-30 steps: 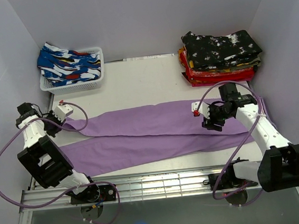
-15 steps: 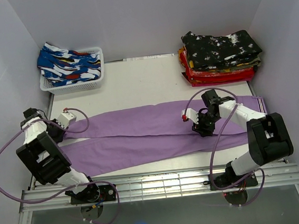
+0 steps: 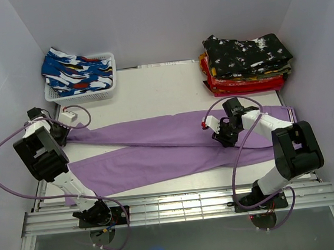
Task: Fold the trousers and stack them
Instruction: Fold the trousers
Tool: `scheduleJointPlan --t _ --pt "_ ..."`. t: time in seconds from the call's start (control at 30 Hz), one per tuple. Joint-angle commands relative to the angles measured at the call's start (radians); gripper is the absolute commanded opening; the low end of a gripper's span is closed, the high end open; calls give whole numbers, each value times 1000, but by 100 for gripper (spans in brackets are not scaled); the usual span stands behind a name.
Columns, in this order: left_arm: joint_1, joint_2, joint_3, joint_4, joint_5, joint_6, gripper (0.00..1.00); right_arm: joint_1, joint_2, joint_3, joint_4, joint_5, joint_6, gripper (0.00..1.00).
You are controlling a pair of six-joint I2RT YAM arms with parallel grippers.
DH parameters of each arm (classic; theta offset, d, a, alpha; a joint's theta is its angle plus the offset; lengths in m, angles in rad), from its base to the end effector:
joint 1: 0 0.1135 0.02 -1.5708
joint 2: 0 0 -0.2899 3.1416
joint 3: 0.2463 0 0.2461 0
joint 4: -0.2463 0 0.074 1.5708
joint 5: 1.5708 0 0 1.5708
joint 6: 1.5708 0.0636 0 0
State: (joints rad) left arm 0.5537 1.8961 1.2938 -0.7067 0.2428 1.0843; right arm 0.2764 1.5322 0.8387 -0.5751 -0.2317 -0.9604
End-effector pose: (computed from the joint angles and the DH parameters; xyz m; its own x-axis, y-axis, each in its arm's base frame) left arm 0.3299 0.1860 0.1713 -0.7885 0.5213 -0.3263 0.5124 0.8503 0.1202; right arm 0.2569 0.0880 0.1670 -0.2549 -0.9013 -0.3502 -0.9425 0.3125 -0.1182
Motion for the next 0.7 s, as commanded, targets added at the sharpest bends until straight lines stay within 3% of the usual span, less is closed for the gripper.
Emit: scheduleJointPlan --t 0.0,0.13,0.27,0.67 --pt "-5 -3 70 21 -11 -43 0 0 16 11 18 20 38 35" --pt "-5 -5 111 7 1 -35 0 0 -33 14 15 15 16 17" --pt "-5 -17 153 -19 10 -30 0 0 -79 34 -8 5 0 8" --pt "32 -206 260 -172 64 35 0 -29 -240 89 -80 5 -67 8"
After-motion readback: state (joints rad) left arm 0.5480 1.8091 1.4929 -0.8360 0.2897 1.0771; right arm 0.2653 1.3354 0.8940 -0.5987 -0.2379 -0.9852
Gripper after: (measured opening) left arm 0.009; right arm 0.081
